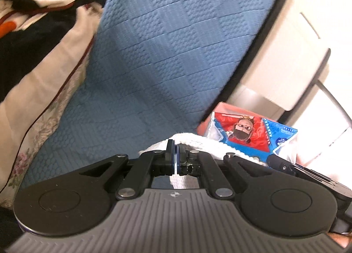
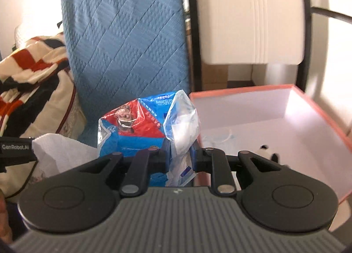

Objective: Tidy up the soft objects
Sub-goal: 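Lift the wet-wipe pack and tissue and carry toward the pink box, then lower both held items into the pink box and open both tools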

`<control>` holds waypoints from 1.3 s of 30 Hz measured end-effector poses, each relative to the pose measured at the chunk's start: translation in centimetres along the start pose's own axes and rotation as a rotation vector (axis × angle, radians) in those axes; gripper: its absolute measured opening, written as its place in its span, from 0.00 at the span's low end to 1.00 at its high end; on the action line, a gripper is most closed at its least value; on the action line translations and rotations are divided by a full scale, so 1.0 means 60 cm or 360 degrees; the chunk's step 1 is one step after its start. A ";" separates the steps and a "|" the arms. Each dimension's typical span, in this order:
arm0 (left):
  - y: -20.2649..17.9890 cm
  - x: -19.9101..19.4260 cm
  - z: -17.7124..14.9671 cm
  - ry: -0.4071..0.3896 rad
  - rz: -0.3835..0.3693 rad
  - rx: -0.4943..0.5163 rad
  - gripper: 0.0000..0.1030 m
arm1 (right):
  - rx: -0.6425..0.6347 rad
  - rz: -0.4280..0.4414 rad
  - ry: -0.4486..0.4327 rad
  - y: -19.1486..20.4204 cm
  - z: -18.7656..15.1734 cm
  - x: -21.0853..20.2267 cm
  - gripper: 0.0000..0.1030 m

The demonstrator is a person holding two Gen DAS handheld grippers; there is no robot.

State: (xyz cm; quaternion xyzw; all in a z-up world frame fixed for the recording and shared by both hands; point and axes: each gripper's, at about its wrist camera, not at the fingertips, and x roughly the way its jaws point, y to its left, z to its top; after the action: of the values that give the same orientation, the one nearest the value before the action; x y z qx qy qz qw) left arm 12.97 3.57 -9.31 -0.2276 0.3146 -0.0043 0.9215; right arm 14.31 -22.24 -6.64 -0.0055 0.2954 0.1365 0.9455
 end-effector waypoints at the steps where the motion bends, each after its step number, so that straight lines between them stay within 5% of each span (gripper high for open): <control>1: -0.012 -0.005 0.005 -0.0003 -0.0013 0.0010 0.02 | 0.0008 -0.0010 -0.0012 -0.005 0.006 -0.008 0.21; 15: -0.185 -0.040 0.088 -0.0047 -0.0139 0.0146 0.02 | 0.0087 -0.0153 -0.0140 -0.112 0.107 -0.109 0.21; 22: -0.266 -0.019 0.088 -0.0034 -0.0155 0.0194 0.02 | 0.0105 -0.0176 -0.0132 -0.176 0.127 -0.122 0.21; 39: -0.370 0.177 -0.016 0.0291 -0.0099 0.0296 0.02 | 0.0244 -0.0291 0.0263 -0.354 0.044 -0.030 0.21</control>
State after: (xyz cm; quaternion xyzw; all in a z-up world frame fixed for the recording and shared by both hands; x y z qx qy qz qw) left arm 23.91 -18.36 -6.73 -0.1494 0.3885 -0.0826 0.9055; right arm 19.92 -42.88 -4.94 0.0286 0.3803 0.0258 0.9241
